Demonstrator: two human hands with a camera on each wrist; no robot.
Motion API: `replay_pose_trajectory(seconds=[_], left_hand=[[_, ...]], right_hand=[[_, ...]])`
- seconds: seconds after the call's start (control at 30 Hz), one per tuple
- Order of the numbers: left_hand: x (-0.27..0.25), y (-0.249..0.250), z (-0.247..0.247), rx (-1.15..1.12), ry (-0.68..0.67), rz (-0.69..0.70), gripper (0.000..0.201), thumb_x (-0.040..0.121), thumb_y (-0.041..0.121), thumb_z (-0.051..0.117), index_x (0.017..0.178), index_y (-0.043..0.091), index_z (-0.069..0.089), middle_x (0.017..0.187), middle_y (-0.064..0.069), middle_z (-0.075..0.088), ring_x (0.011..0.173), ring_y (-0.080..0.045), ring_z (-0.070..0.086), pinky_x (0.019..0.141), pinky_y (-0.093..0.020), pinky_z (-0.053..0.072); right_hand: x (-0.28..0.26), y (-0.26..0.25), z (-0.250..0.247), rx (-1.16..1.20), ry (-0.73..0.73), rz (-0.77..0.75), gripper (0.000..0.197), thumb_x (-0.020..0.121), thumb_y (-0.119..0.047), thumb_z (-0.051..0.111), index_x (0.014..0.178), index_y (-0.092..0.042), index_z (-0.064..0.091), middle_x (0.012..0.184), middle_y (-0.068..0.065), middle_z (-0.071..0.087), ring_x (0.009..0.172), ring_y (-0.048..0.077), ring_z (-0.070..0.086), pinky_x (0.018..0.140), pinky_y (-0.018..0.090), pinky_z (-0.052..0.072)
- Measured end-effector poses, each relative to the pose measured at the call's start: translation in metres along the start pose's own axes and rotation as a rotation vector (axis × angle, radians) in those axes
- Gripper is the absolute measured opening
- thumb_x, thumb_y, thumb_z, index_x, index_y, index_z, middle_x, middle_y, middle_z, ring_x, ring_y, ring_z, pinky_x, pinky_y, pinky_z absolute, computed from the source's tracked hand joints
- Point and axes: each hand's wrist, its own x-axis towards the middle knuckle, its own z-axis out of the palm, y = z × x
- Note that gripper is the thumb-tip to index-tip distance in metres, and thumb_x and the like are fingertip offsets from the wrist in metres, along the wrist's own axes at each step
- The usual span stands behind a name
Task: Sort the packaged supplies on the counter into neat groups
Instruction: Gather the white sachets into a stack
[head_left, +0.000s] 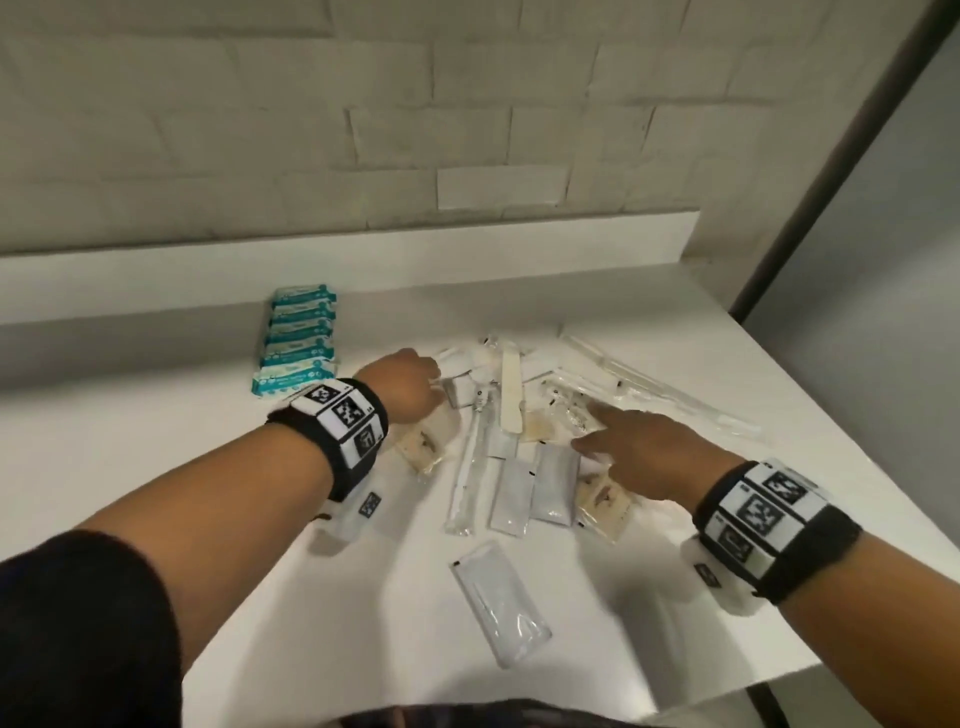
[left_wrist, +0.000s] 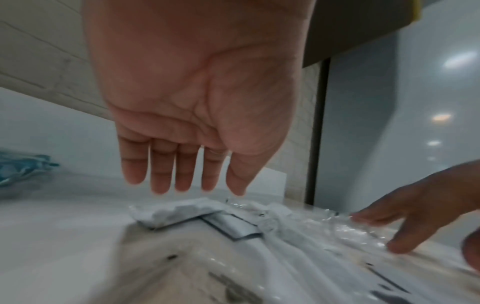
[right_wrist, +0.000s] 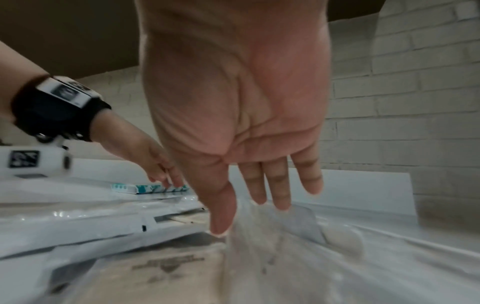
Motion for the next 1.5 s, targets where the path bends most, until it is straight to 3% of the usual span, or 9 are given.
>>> replay_pose_trajectory(seconds=[0.17,0.33,0.57,0.7,0.8,0.93,1.27,1.4,1.5], left_hand=[[0.032,-0.002,0.009,-0.016,-0.044,-0.069,0.044,0.096,0.037,0.04,0.136,0.018,0.045,0.146,-0.011,0.043,0.132,-0.03,0.041,0.107,-0.038,0.035],[0.019,-0.01,0.026,-0.042,0.096,-0.163,0.031,0.091,0.037,0.053,0.107,0.012,0.061,0.116,-0.016,0.056,0.103,-0.033,0.055,0.088,-0.039,0.047],[-0.019,-0.02,0.038,-0.333,0.121,-0.334,0.071,0.077,0.028,0.077,0.134,0.015,0.037,0.117,-0.013,0.06,0.102,-0.031,0.06,0.084,-0.033,0.045],[-0.052,-0.004,0.025,-0.425,0.312,-0.224,0.03,0.079,0.032,0.075,0.102,0.021,0.06,0.091,-0.002,0.063,0.083,-0.021,0.059,0.065,-0.027,0.04],[-0.09,0.029,0.012,-0.447,0.003,-0.061,0.018,0.076,0.036,0.077,0.078,0.028,0.061,0.079,0.009,0.061,0.072,-0.011,0.056,0.059,-0.023,0.04],[-0.122,0.073,0.034,-0.117,-0.334,0.211,0.037,0.075,0.028,0.075,0.11,0.025,0.063,0.106,0.007,0.053,0.095,-0.012,0.051,0.073,-0.021,0.039],[-0.128,0.1,0.064,0.141,-0.205,0.109,0.065,0.066,0.047,0.074,0.125,0.03,0.05,0.12,0.005,0.04,0.107,-0.019,0.047,0.086,-0.035,0.045],[-0.125,0.105,0.063,0.296,-0.225,0.055,0.039,0.067,0.055,0.068,0.09,0.027,0.056,0.098,0.005,0.054,0.094,-0.019,0.049,0.076,-0.031,0.04],[-0.127,0.113,0.063,0.097,-0.219,-0.015,0.034,0.073,0.042,0.068,0.071,0.024,0.04,0.076,0.005,0.051,0.073,-0.016,0.046,0.063,-0.032,0.035]], right_hand=[[0.021,-0.022,0.0,-0.12,0.179,-0.32,0.041,0.092,-0.012,0.047,0.129,-0.024,0.056,0.138,0.004,0.048,0.118,0.026,0.049,0.09,0.036,0.046],[0.039,-0.027,-0.005,-0.206,0.068,-0.358,0.042,0.088,-0.027,0.06,0.129,-0.028,0.054,0.133,-0.001,0.046,0.114,0.023,0.046,0.079,0.031,0.037],[0.049,-0.031,-0.015,-0.308,0.045,-0.421,0.058,0.065,-0.031,0.082,0.115,-0.029,0.052,0.117,-0.002,0.046,0.1,0.022,0.041,0.077,0.032,0.034],[0.045,-0.036,-0.019,-0.352,-0.019,-0.431,0.045,0.069,-0.015,0.077,0.106,-0.028,0.053,0.115,0.002,0.048,0.096,0.022,0.035,0.082,0.037,0.042],[0.035,-0.033,-0.019,-0.479,-0.012,-0.472,0.029,0.081,-0.028,0.07,0.107,-0.022,0.059,0.12,0.004,0.05,0.109,0.023,0.04,0.087,0.033,0.033],[0.026,-0.026,-0.019,-0.254,-0.004,-0.437,0.043,0.082,-0.01,0.068,0.12,-0.021,0.051,0.123,0.004,0.052,0.108,0.023,0.044,0.069,0.025,0.026],[0.03,-0.012,-0.004,-0.36,0.081,-0.406,0.033,0.079,-0.044,0.07,0.097,-0.018,0.063,0.104,0.001,0.06,0.103,0.024,0.05,0.086,0.038,0.035],[0.021,0.005,-0.006,-0.029,0.162,-0.43,0.012,0.084,-0.015,0.059,0.085,-0.022,0.05,0.087,-0.004,0.055,0.091,0.022,0.056,0.078,0.03,0.039],[0.008,0.043,-0.027,0.541,0.249,-0.346,0.039,0.088,-0.014,0.06,0.122,-0.024,0.046,0.084,-0.01,0.049,0.077,0.01,0.054,0.059,0.021,0.036]])
